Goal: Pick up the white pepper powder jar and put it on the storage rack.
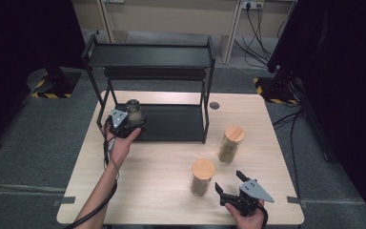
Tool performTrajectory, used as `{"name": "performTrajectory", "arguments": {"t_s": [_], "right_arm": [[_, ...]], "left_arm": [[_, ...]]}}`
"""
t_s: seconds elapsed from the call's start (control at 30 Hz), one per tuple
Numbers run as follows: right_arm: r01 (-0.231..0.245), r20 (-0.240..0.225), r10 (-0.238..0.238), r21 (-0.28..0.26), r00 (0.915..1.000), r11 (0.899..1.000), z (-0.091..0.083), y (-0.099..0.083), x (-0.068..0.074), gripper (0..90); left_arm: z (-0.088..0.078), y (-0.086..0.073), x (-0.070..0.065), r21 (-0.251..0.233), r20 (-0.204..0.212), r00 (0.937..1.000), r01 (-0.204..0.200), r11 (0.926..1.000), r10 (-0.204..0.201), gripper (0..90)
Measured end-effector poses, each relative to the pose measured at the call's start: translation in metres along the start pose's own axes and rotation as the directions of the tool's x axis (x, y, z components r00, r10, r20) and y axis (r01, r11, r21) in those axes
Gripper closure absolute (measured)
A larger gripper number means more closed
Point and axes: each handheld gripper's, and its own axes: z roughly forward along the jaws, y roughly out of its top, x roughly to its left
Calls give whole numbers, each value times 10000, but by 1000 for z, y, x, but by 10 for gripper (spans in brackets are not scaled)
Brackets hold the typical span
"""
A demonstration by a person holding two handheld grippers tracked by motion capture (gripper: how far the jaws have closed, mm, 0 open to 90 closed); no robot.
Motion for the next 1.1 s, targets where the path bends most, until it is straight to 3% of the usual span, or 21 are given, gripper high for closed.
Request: {"name": "performTrajectory", "arguments": {"t_s": [1.1], "right_arm": [[-45, -4, 45, -15, 10000, 10000, 0, 0, 0, 55]], "left_arm": [[-37, -17, -15, -43, 522, 9985, 143, 9999, -140, 96]]}}
